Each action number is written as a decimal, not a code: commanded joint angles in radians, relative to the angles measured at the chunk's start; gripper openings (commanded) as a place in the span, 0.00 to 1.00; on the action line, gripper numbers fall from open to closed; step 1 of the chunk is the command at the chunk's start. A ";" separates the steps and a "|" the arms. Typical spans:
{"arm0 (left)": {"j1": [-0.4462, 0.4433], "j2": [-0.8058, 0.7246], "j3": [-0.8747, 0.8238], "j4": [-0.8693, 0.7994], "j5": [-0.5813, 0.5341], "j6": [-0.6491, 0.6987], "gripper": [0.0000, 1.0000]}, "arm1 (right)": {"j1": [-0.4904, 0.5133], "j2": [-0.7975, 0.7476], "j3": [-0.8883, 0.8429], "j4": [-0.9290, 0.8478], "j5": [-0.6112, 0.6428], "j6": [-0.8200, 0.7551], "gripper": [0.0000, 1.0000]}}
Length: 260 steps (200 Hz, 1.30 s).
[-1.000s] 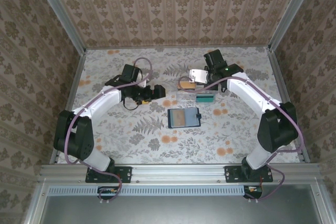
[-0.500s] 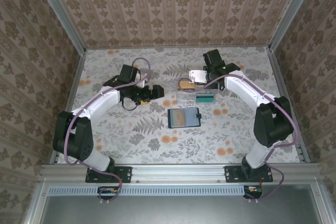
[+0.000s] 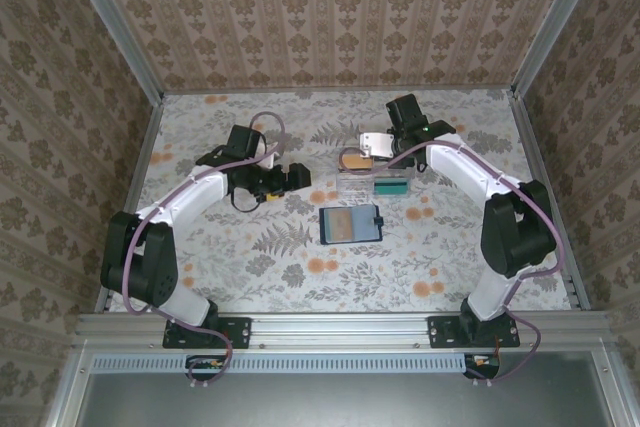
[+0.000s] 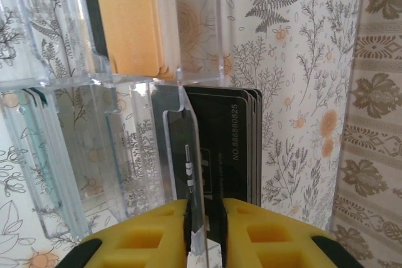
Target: Take the credit cards out of the card holder
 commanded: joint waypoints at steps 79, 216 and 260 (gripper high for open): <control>0.009 -0.027 -0.017 0.011 0.024 0.015 1.00 | -0.008 0.041 -0.006 0.144 0.082 0.058 0.50; -0.049 -0.006 -0.094 0.109 -0.010 -0.120 0.93 | 0.081 -0.221 -0.105 0.057 -0.052 0.762 0.52; -0.137 0.041 -0.103 0.144 -0.042 -0.176 0.90 | 0.169 -0.292 -0.266 0.037 -0.073 1.102 0.41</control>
